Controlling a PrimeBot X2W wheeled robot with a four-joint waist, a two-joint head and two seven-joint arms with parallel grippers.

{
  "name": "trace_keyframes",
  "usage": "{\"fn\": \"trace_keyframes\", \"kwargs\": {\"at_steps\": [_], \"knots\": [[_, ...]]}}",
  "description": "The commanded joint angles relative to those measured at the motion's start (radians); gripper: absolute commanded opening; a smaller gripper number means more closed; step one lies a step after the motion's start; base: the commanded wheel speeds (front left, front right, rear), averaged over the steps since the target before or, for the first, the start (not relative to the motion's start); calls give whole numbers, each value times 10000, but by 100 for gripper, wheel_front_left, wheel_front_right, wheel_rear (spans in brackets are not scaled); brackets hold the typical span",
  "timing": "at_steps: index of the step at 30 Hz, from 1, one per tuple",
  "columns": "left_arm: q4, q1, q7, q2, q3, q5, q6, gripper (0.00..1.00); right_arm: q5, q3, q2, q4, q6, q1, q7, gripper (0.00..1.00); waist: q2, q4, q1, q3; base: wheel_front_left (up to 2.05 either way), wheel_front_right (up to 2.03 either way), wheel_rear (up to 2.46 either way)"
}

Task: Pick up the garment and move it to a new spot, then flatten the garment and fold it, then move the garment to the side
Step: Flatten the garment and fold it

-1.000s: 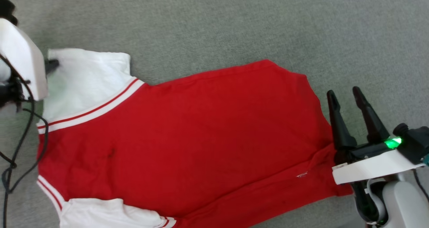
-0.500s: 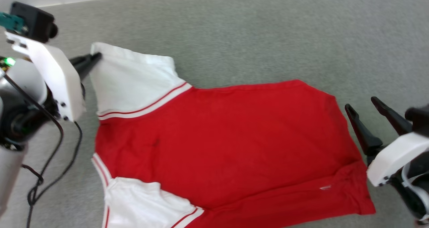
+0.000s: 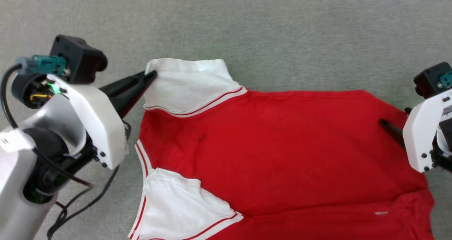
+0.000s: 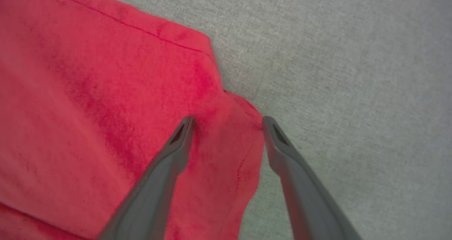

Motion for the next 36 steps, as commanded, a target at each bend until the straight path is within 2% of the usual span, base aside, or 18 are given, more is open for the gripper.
{"fn": "trace_keyframes", "kwargs": {"at_steps": [1,6,10,16,18,19,22,28,36], "knots": [[-97,118,-83,-38,-29,70,56,0,-58,54,-84,72,-4,-219,50,100,0,239,0,227,0,0,0],[-528,111,-260,-135,-167,233,-12,0,-220,479,-396,645,-4,-643,656,100,0,612,0,522,0,0,0],[-624,39,-371,-226,-352,264,-109,0,-316,1244,-750,1104,-4,-599,1150,100,0,897,0,753,0,0,0],[-501,-12,-514,-325,-531,323,-180,0,-65,1771,-834,1596,-3,-305,1227,100,0,1081,0,871,0,0,0],[-425,49,-567,-364,-593,299,-204,0,-49,1838,-832,1794,-4,-217,1081,25,0,1120,0,862,0,0,0],[-368,83,-615,-379,-622,309,-224,0,-147,1895,-909,1843,-4,-210,971,0,0,1133,0,838,0,0,0],[-124,241,-826,-439,-593,271,-235,0,-239,1784,-1030,1980,-12,-292,436,0,0,1099,0,670,0,0,0],[358,755,-1284,-400,-474,284,-126,0,248,1064,-633,1950,-10,-307,-871,0,0,914,0,24,0,0,0],[460,1834,-1677,-277,-394,70,96,0,614,-114,-204,1310,-7,772,-2211,0,0,775,0,-1030,0,0,0]]}}
